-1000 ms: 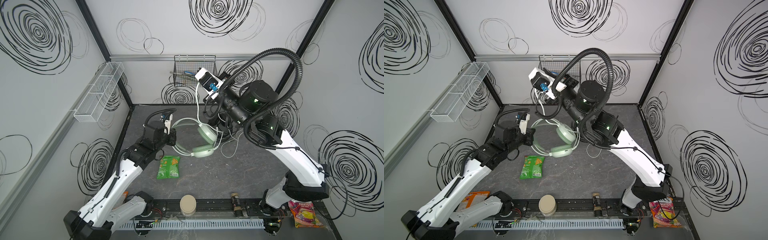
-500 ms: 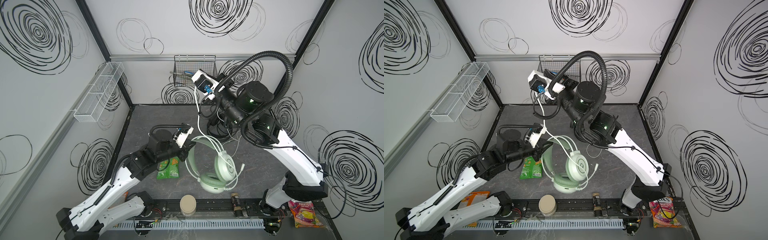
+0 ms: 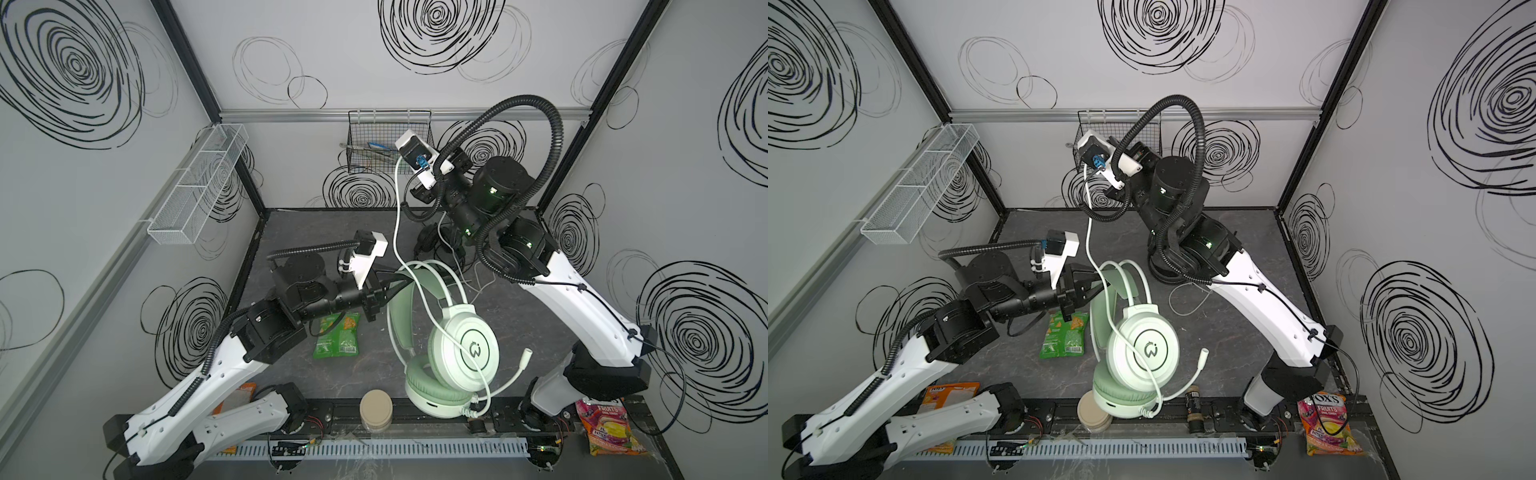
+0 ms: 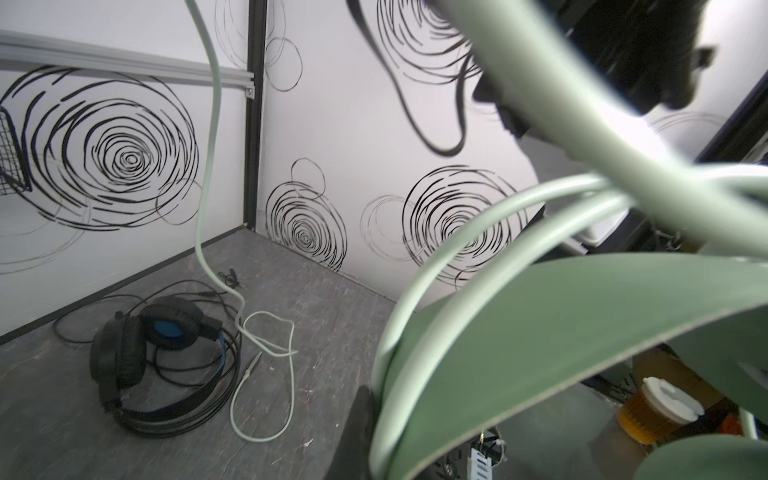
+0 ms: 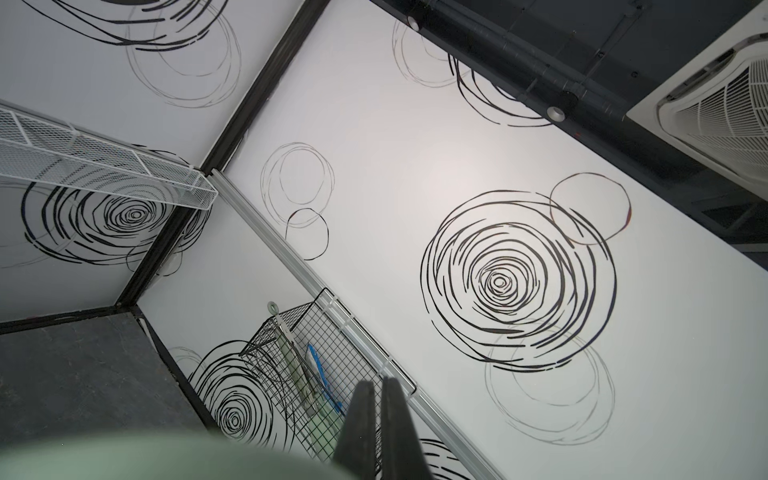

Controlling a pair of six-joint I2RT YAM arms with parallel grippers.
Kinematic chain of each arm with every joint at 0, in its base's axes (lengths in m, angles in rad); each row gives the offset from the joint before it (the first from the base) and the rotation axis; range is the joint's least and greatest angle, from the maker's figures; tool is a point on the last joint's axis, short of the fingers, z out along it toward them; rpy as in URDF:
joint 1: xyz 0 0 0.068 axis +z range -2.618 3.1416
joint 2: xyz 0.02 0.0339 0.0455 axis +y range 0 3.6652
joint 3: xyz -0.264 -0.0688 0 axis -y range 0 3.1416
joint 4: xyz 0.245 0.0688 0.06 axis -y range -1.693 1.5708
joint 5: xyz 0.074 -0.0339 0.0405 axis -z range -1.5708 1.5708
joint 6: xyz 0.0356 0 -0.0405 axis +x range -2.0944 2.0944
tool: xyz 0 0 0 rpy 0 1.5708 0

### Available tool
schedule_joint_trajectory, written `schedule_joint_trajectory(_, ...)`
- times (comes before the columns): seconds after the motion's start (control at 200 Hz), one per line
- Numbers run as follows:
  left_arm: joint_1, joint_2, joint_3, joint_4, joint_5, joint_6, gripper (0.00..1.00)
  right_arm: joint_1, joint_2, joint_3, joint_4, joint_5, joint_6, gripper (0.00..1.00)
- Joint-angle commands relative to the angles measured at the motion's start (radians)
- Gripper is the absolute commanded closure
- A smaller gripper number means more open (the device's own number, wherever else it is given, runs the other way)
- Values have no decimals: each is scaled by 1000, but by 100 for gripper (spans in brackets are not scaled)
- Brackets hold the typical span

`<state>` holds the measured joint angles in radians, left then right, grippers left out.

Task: Wrap the headphones

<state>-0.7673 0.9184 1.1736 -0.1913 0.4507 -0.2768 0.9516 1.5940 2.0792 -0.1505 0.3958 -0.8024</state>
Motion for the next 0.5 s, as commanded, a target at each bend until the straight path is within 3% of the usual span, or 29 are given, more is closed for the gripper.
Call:
schedule_joint_trajectory(0.0,71,-36,37,204,109,-139,100,-32,-2,6,-13,5,92,100)
schedule_joint_trajectory(0.215,222,-65,37,341,202,-284,100,-53,-17,-29,-68,-15,137,100)
schedule_joint_trajectory(0.495,361,-86,-3,561,132,-471,100,-51,-33,-72,-128,-47,225,100)
